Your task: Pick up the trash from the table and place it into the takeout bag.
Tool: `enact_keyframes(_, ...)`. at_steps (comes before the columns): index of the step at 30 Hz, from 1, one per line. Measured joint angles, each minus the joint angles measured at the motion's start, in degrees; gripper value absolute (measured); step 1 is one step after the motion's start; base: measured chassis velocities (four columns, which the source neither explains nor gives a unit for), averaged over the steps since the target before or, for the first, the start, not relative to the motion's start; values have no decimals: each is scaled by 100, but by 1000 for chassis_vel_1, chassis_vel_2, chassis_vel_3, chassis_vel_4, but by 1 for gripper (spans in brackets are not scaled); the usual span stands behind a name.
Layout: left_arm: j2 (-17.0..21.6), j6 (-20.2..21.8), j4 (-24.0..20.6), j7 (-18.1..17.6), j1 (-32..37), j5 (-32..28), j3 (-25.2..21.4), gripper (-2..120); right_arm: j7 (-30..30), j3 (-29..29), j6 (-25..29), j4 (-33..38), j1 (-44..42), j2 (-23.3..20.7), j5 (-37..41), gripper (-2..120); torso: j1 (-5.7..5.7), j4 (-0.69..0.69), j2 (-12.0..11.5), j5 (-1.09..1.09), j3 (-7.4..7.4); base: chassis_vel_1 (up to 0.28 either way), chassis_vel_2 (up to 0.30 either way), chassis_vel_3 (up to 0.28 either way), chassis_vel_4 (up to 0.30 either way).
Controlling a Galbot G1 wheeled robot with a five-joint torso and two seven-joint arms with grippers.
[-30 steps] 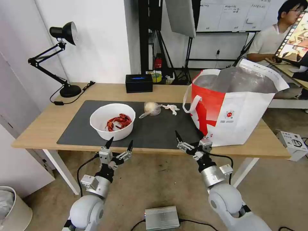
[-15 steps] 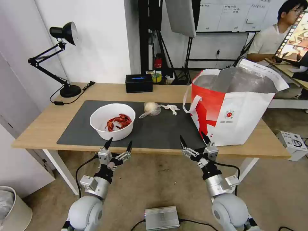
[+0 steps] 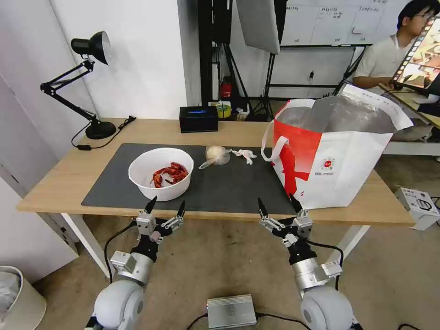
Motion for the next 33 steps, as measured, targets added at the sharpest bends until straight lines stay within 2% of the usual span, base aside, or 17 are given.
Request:
enact_keyframes(29, 37, -119, 0, 21, 17, 20, -22, 100, 47, -293, -28, -274, 420, -148, 123, 100, 1, 0, 0, 0, 0, 0, 0, 0, 0)
enact_keyframes(30, 80, -121, -20, 29, -18, 20, 129, 100, 68, -254, -38, -348, 557, -202, 219, 100, 0, -2, 0, -1, 0, 0, 0, 0, 0)
enact_keyframes(33, 68, -133, -51, 34, -1, 20, 148, 100, 240, -398, -138, -537, 881, -319, 285, 100, 1, 0, 0, 0, 0, 0, 0, 0, 0)
